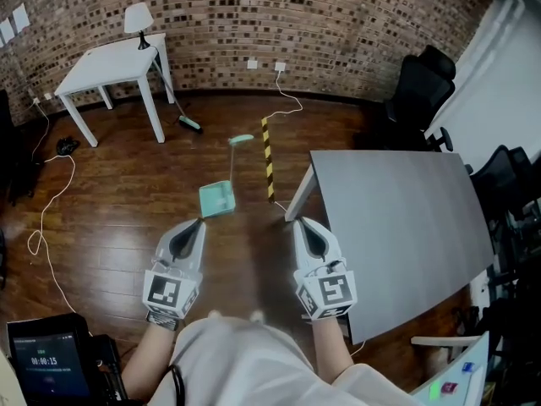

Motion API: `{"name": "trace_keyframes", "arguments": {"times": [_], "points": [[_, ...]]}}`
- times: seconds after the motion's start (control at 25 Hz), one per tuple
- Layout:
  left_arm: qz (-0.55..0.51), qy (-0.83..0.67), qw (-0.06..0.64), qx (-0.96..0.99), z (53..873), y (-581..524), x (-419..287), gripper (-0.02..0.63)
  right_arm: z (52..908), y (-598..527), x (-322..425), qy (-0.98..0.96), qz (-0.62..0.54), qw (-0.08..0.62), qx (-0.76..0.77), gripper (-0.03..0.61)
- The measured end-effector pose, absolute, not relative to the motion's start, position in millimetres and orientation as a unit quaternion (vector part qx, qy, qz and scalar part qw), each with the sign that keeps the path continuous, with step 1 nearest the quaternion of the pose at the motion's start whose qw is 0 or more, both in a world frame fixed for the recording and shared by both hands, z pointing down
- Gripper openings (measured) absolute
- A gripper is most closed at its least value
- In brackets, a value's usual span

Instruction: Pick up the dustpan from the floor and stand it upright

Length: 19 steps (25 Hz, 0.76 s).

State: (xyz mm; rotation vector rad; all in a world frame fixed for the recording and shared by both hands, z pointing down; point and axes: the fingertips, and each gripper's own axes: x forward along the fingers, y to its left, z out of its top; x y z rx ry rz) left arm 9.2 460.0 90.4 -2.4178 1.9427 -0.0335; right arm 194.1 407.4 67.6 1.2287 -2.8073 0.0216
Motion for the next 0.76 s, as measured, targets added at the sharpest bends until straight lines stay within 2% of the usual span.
{"name": "trace_keyframes", "arguments": {"times": [0.76], "points": [[-0.02,0.622,0.023,-0.782,96.6,458.2,2.9,0.0,76.4,401.5,183.6,-0.918,0.012,0.04,0.395,0.012]]}}
